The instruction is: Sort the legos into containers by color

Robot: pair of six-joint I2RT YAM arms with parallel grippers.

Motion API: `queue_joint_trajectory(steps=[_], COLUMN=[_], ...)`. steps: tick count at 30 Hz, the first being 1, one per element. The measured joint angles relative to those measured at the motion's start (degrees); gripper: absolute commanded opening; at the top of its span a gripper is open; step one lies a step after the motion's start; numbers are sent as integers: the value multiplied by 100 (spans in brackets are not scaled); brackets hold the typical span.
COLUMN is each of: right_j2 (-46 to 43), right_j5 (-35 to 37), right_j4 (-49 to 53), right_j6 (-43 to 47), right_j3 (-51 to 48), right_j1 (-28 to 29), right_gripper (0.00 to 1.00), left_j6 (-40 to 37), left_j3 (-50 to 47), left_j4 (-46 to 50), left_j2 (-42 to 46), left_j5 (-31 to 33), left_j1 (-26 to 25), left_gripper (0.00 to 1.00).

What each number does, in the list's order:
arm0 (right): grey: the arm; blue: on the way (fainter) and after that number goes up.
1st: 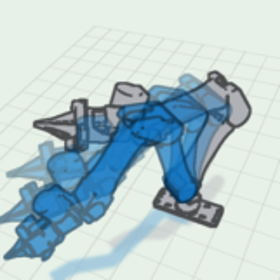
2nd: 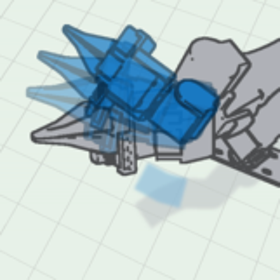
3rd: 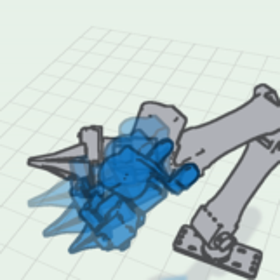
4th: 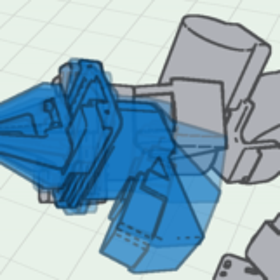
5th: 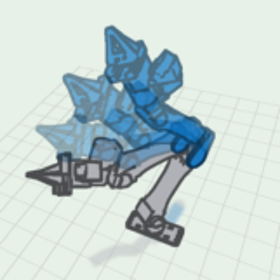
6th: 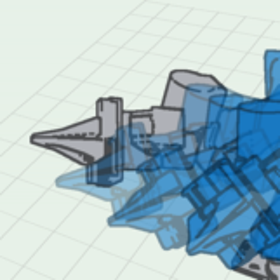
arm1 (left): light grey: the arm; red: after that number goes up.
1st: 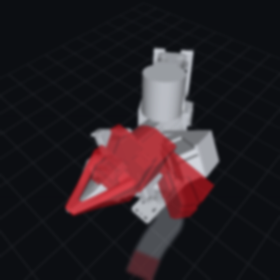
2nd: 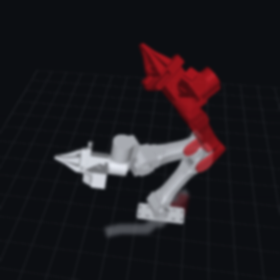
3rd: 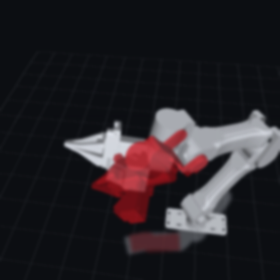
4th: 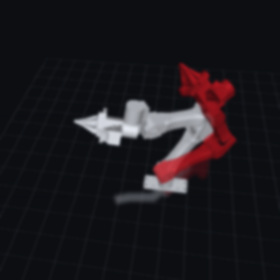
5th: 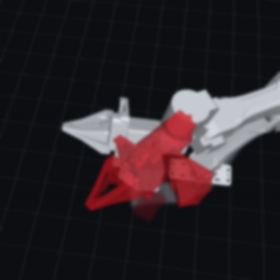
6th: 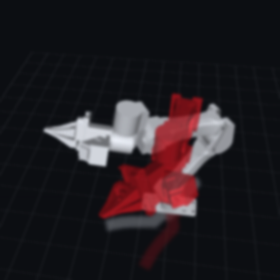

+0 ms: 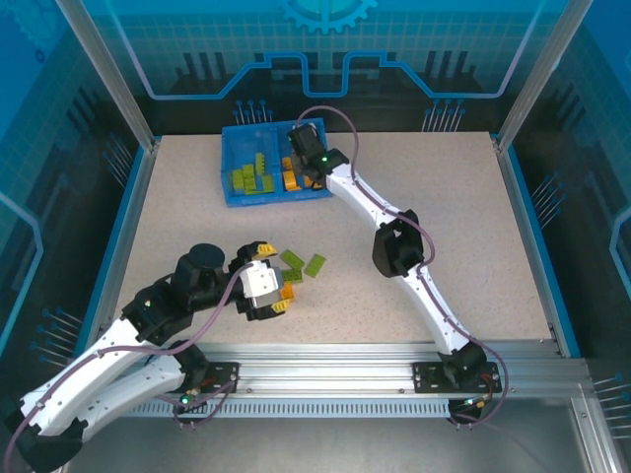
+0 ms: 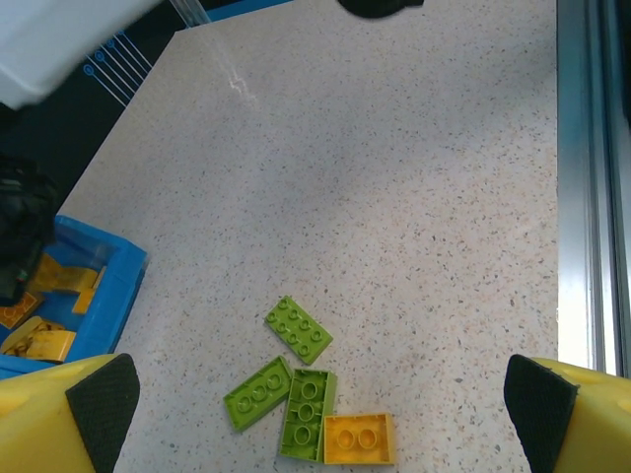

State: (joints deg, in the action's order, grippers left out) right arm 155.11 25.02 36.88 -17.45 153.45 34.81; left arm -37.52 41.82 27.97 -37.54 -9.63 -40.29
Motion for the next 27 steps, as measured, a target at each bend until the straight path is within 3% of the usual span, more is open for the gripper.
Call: queue_joint_trajectory(steps=[7, 17, 27], right_j2=[195, -232, -3501], right_j5=[-127, -326, -1611], right_j4=[2, 262, 339], right_j6=[83, 57, 83], right_j3=[46, 26, -2417], right_j1=[55, 79, 149], right_gripper=[54, 54, 71], left_j6=[9, 22, 452], left_j3=[-39, -79, -79], left_j4=[-33, -116, -308], left_j2=[0, 0, -192], left_j5=[0, 81, 463], left_j1=[-2, 0, 0], left_gripper=[99, 99, 99])
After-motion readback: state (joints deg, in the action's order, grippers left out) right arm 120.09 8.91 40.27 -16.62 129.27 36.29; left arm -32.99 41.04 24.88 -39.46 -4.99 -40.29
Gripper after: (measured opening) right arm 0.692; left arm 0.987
